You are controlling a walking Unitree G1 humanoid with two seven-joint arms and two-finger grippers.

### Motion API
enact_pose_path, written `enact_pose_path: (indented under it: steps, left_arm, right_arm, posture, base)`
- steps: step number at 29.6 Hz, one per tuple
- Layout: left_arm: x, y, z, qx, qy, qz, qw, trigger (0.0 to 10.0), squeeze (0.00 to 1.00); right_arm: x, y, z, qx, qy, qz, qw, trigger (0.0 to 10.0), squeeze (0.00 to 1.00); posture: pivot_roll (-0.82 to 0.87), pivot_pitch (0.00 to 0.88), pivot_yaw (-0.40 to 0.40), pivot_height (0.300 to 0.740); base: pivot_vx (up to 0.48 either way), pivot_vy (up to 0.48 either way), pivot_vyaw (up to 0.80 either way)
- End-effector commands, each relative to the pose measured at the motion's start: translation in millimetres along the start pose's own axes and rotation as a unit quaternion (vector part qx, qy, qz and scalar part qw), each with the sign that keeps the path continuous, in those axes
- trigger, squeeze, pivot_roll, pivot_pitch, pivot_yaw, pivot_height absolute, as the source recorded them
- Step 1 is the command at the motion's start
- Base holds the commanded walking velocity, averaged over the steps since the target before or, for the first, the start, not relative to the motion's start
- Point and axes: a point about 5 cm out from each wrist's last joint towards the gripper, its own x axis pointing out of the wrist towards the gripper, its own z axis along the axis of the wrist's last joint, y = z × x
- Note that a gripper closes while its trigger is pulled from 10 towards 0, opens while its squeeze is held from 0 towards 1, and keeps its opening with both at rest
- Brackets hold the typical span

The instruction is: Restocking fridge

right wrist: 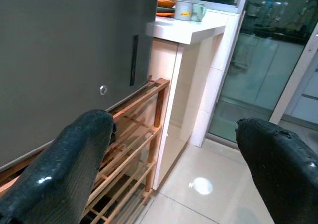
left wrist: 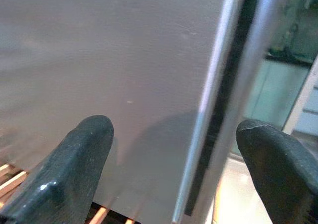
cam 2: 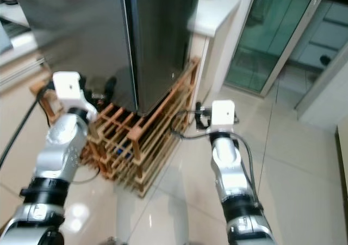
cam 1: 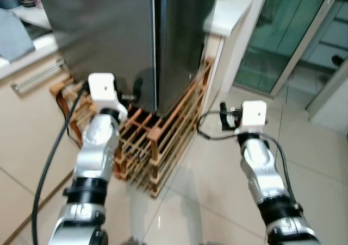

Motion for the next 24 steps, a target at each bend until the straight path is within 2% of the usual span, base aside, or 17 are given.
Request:
enact_pose_path:
  steps: [1,3,8,11,18,21,24]
  left_arm:
    - [4.7,-2.4,0.4,0.013,0.012,-0.009,1.000,10.0,0.00]
    - [3.6,-1.0,0.8,0.012,0.010,-0.009,1.000,10.0,0.00]
    - [1.0,0.3,-1.8,0.012,0.013,-0.009,1.000,10.0,0.00]
    - [3.5,-4.2,-0.9,0.012,0.008,-0.009,1.000,10.0,0.00]
    - [22.5,-5.3,0.9,-0.010,0.014,0.028,0.999,10.0,0.00]
    - [32.8,-9.4,7.4,-0.016,0.008,0.027,0.999,10.0,0.00]
    - [37.2,-11.5,10.3,-0.019,0.007,0.027,0.999,10.0,0.00]
  right_arm:
    - [-0.3,-2.4,-1.2,-0.006,0.002,-0.003,1.000,10.0,0.00]
    - [-0.8,-3.9,-1.4,-0.006,0.003,-0.006,1.000,10.0,0.00]
    - [-2.3,-7.7,-1.8,-0.001,0.003,-0.013,1.000,10.0,0.00]
    - [-2.7,-8.2,0.1,-0.002,-0.005,-0.014,1.000,10.0,0.00]
    - [-1.4,-5.0,1.9,-0.005,-0.009,-0.006,1.000,10.0,0.00]
    - [-1.7,-4.3,1.8,-0.006,-0.009,-0.004,1.000,10.0,0.00]
    - [-1.8,-4.5,1.7,-0.006,-0.009,-0.004,1.000,10.0,0.00]
  posture:
    - [-0.03,0.000,-0.024,0.740]
    - [-0.03,0.000,-0.023,0.740]
    - [-0.03,0.000,-0.023,0.740]
    - [-0.03,0.000,-0.025,0.740]
    - [-0.02,0.000,-0.031,0.740]
    - [-0.03,0.000,-0.033,0.740]
    - [-0.04,0.000,-0.031,0.740]
  base:
    - [0.000,0.000,0.00]
    - [0.000,0.000,0.00]
    - [0.000,0.000,-0.77]
    - [0.000,0.000,0.00]
    - [0.000,0.000,0.00]
    - [0.000,0.000,0.00]
    - [0.000,0.000,0.00]
